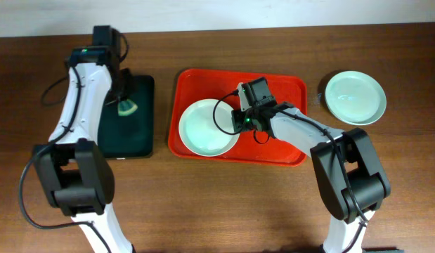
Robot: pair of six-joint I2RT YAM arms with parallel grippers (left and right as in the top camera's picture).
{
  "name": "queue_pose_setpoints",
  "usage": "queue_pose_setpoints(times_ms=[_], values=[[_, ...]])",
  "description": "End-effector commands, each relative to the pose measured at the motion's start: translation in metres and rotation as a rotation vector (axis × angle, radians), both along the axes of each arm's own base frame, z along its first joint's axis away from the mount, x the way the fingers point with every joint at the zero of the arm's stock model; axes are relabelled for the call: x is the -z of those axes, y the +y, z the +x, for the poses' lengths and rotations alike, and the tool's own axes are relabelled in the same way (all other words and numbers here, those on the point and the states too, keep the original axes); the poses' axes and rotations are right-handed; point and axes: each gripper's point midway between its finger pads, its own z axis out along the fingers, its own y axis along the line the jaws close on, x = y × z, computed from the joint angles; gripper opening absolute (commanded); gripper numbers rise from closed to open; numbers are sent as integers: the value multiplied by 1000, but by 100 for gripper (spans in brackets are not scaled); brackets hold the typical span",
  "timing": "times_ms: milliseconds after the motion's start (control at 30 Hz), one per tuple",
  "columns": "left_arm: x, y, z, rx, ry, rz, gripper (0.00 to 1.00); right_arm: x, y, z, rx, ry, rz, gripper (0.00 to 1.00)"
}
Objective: Clean dirty plates on tray and stack at the side
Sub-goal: 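Lift the white plate with right gripper and stack it on the pile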
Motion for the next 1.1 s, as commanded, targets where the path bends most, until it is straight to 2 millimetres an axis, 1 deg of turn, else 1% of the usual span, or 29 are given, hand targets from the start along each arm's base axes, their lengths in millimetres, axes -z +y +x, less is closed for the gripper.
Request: queue_pose_setpoints(times_ms=[0,33,67,100,133,167,200,233,267,300,333,367,400,433,500,533,567,600,633,667,700,733,800,867,933,967,1000,1033,1067], values=[[43,13,-20,-45,51,-14,0,1,-4,4,8,-8,-16,4],[59,11,-23,-41,54,-25,0,1,-4,4,8,-8,-16,4],[66,10,-26,-41,58,-30,0,1,-4,4,8,-8,-16,4],[71,10,-27,-40,56,-31,5,1,-4,4,8,-9,-16,4],[72,10,-26,-40,52,-31,28,1,-4,4,8,-9,-16,4],[69,10,-20,-40,27,-30,54,0,-5,5,11,-12,-19,4],[62,10,-13,-39,5,-30,70,1,-7,5,16,-14,-28,4],[39,12,-4,-42,-29,-29,72,0,-6,6,16,-16,-27,4],[14,13,1,-43,-60,-29,89,-4,-5,8,15,-28,-22,4],[-5,13,3,-42,-85,-29,100,-11,-4,11,12,-38,-19,4],[-18,12,2,-39,-104,-28,99,-33,-2,17,-9,-66,-24,4],[-23,11,2,-39,-117,-28,99,-57,0,23,-18,-98,-29,4],[-23,11,2,-39,-117,-28,99,-71,-3,27,-4,-116,-52,4],[-23,11,2,-39,-117,-28,99,-101,-10,32,-1,-158,-147,4],[-23,12,2,-39,-117,-28,99,-146,-13,31,-24,-211,-332,4],[-23,11,2,-39,-117,-28,99,-168,-17,29,2,-250,-434,4],[-23,11,2,-39,-117,-28,99,-194,-21,26,14,-312,-575,4],[-23,12,2,-39,-117,-28,99,-226,-25,23,38,-411,-750,4],[-23,12,2,-39,-117,-28,99,-257,-21,18,19,-515,-943,4],[-23,12,2,-39,-117,-28,99,-279,-10,10,-37,-589,-1116,4],[-23,11,2,-39,-117,-28,99,-289,-2,6,-70,-623,-1196,4],[-23,11,2,-39,-117,-28,99,-306,14,0,-112,-676,-1296,4],[-23,12,2,-39,-117,-28,99,-325,24,-6,-127,-714,-1400,4],[-23,12,2,-39,-117,-28,99,-339,20,-9,-127,-697,-1513,4],[-23,12,2,-39,-117,-28,99,-343,16,-11,-124,-681,-1557,4],[-23,11,2,-39,-117,-28,99,-343,16,-10,-109,-687,-1542,4],[-23,12,2,-39,-117,-28,99,-334,13,-2,2,-731,-1373,4],[-23,12,2,-39,-117,-28,99,-298,8,16,-20,-684,-1135,4],[-23,11,2,-39,-117,-28,99,-234,0,30,-212,-485,-872,4]])
